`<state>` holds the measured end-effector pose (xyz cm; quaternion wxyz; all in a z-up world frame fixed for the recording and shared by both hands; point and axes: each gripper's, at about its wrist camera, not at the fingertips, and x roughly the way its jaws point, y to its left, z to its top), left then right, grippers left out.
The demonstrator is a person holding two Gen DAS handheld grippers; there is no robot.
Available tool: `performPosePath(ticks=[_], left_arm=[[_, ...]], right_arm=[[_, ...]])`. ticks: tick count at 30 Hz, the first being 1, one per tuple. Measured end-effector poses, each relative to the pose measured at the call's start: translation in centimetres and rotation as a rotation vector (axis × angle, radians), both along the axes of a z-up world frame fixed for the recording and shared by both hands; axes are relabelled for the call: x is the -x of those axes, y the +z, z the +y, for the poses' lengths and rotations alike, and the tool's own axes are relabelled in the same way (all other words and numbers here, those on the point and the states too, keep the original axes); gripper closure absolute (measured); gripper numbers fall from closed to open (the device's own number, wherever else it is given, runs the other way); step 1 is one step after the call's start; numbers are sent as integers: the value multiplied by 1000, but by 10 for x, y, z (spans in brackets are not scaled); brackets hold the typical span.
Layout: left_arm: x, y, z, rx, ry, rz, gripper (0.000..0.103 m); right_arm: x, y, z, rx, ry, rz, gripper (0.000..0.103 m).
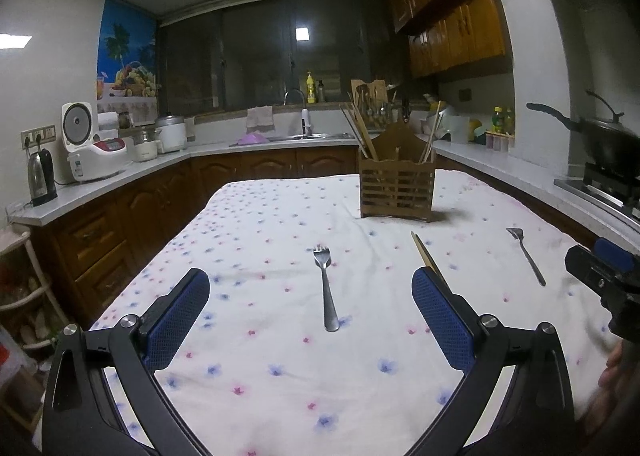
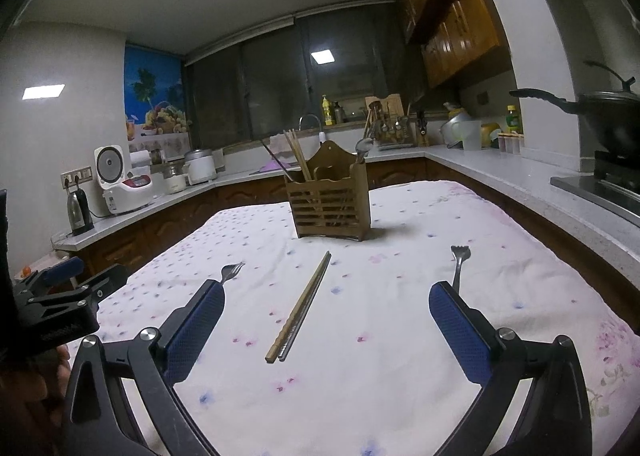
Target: Organize utensils
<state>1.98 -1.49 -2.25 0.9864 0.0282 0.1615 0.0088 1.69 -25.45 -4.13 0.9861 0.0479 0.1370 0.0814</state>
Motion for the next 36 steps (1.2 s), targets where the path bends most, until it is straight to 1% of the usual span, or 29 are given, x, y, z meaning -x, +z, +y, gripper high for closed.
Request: performPosePath(ticks=[12,18,25,36], left_arm=[[-1,9,-3,2,10,-1,0],[-2,9,-5,8,11,6,0],[-3,7,-5,-3,-2,9,0],[-2,7,-7,-6,3,4,0]], right_arm=[[-1,0,0,1,-2,0,0],[-1,1,0,-2,0,0,0],[0,2,0,-2,3,-1,0],[1,7,1,-5,3,-7,0]])
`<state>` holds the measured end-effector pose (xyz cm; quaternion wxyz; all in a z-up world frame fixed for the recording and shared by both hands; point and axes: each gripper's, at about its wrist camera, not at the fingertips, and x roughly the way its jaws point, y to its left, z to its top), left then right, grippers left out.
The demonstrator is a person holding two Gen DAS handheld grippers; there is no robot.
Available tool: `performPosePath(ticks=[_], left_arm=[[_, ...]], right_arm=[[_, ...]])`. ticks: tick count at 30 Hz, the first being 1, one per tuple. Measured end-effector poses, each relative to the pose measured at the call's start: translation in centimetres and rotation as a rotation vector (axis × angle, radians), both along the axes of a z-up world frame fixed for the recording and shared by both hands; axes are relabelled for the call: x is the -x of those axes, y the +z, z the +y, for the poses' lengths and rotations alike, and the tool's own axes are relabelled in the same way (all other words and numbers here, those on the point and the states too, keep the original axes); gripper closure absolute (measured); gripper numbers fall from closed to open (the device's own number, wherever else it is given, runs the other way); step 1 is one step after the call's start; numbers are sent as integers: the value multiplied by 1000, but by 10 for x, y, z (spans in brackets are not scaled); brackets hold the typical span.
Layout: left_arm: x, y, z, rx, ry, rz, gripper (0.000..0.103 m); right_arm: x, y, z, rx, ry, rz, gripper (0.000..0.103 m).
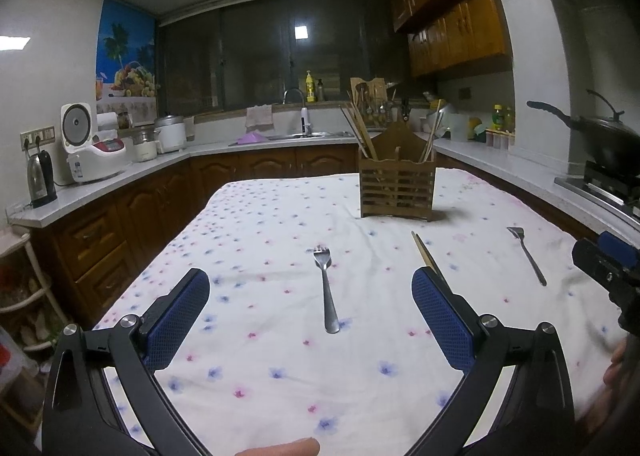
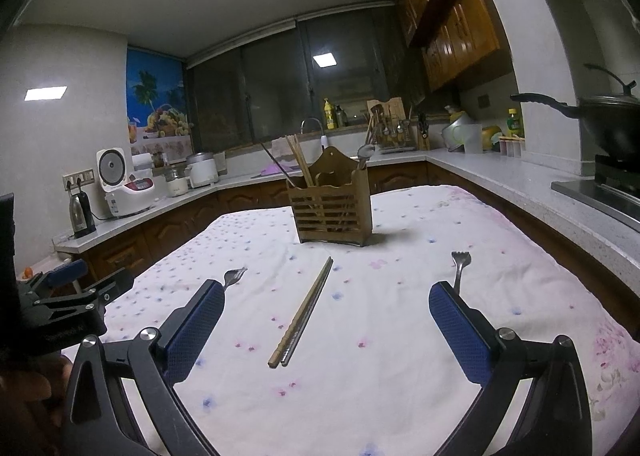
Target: Organize utensils
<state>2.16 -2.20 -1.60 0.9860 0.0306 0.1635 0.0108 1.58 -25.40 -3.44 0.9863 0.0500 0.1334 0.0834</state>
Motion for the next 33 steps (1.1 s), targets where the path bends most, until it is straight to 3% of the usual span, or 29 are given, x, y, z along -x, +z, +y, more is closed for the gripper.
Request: performPosePath(ticks=[33], left_arm=[[0,-3,-2,-9,-13,1,0]], right_arm=[[1,1,2,2,-1,-4,0]])
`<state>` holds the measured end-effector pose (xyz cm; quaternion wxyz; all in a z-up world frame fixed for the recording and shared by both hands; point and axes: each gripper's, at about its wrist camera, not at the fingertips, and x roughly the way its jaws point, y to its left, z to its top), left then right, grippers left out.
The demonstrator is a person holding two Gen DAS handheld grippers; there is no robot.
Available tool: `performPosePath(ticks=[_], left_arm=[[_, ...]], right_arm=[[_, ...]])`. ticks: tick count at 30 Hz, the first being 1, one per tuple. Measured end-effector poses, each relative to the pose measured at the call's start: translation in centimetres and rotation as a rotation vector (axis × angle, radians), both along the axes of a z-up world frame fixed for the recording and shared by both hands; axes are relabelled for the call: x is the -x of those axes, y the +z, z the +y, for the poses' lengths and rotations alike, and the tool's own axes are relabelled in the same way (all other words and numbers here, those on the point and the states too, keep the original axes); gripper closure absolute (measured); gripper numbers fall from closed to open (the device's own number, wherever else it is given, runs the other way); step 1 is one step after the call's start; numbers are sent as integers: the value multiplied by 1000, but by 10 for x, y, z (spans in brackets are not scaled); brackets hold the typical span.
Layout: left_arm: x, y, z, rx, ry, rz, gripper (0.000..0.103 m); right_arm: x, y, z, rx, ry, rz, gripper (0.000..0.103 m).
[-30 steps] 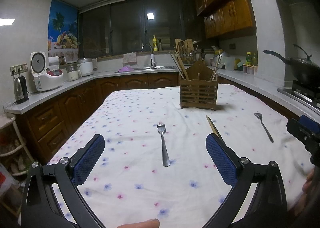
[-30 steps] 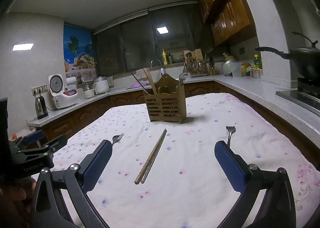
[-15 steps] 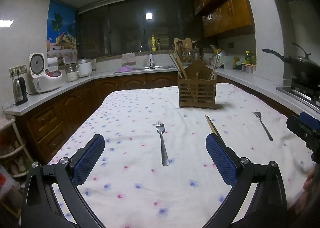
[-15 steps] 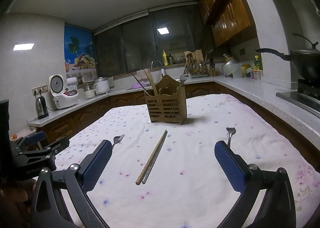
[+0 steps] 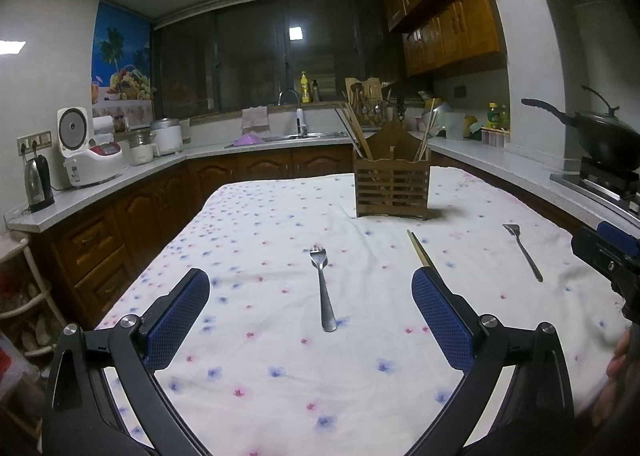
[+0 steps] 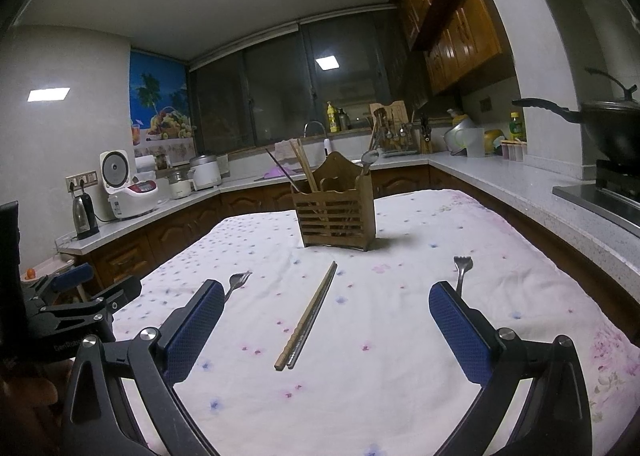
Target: Organize utensils
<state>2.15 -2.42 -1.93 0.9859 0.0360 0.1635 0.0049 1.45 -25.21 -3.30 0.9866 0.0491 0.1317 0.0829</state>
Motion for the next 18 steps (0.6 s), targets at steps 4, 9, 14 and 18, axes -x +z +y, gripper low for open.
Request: performPosePath(ticks=[4,9,14,18], left_arm=[[0,0,0,1,-1,-1,0],[0,0,0,0,-2,1,0],[0,3,-1,0,-7,0,0],[0,2,-1,1,-9,1,0]], right_arm=[[0,1,1,-2,0,-2,0],[1,2,1,-2,1,-3,0],[0,3,2,-3,1,-3,0],[1,3,2,-3,0,-4,0]])
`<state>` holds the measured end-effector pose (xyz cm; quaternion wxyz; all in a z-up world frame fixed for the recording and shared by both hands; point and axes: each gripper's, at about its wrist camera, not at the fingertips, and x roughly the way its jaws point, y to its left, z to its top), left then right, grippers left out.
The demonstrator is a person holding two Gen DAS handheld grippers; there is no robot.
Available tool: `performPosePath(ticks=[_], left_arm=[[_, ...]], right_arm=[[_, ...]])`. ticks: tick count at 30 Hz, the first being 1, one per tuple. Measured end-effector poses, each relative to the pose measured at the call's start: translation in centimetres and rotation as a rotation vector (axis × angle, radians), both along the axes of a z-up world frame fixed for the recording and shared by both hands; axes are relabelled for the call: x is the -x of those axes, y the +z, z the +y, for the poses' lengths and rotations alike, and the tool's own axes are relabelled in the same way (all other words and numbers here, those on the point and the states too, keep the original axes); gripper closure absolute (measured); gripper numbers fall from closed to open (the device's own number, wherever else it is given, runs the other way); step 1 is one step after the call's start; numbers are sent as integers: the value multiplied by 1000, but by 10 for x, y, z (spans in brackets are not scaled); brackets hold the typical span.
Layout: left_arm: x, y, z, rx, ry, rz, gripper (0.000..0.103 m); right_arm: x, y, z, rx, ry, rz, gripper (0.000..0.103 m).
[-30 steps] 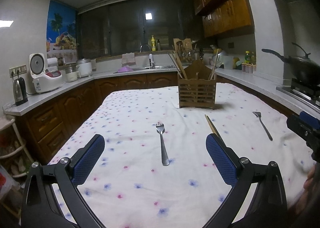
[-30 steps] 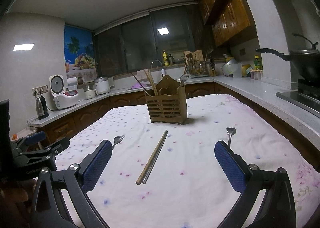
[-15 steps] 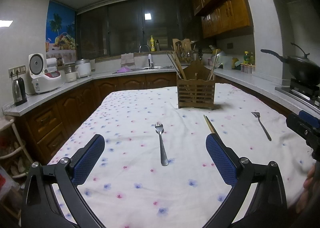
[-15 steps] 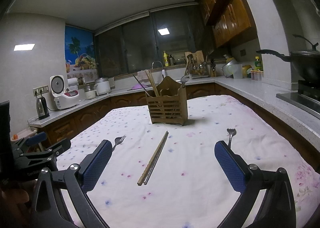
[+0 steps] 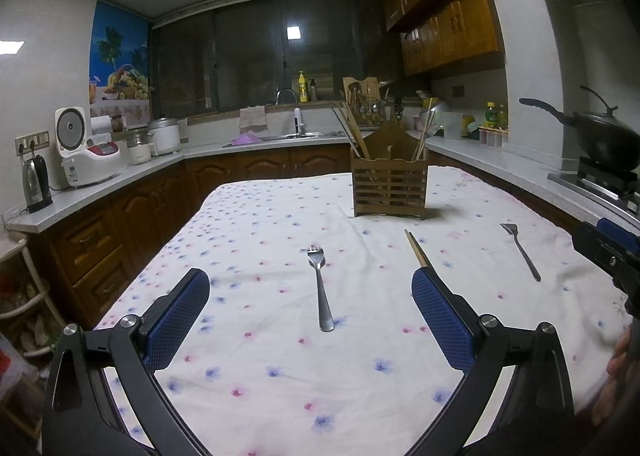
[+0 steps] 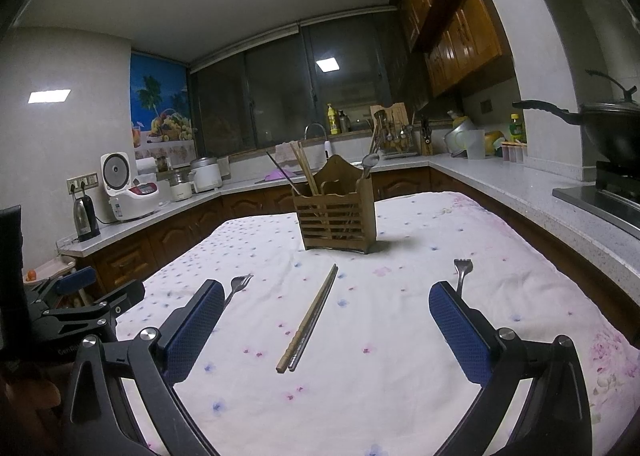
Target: Organize utensils
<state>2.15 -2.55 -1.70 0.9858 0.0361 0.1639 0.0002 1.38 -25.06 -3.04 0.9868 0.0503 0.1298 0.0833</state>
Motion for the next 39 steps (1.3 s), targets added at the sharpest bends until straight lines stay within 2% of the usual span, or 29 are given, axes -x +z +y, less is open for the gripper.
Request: performPosePath(ticks=[31,39], left_arm=[[-4,4,-4,-3,-15,9,0],[-11,4,-2,2,-27,13,0]], right_arm=[[1,-1,0,-2,1,0,0],[-8,10,4,-13,-12,17,0]])
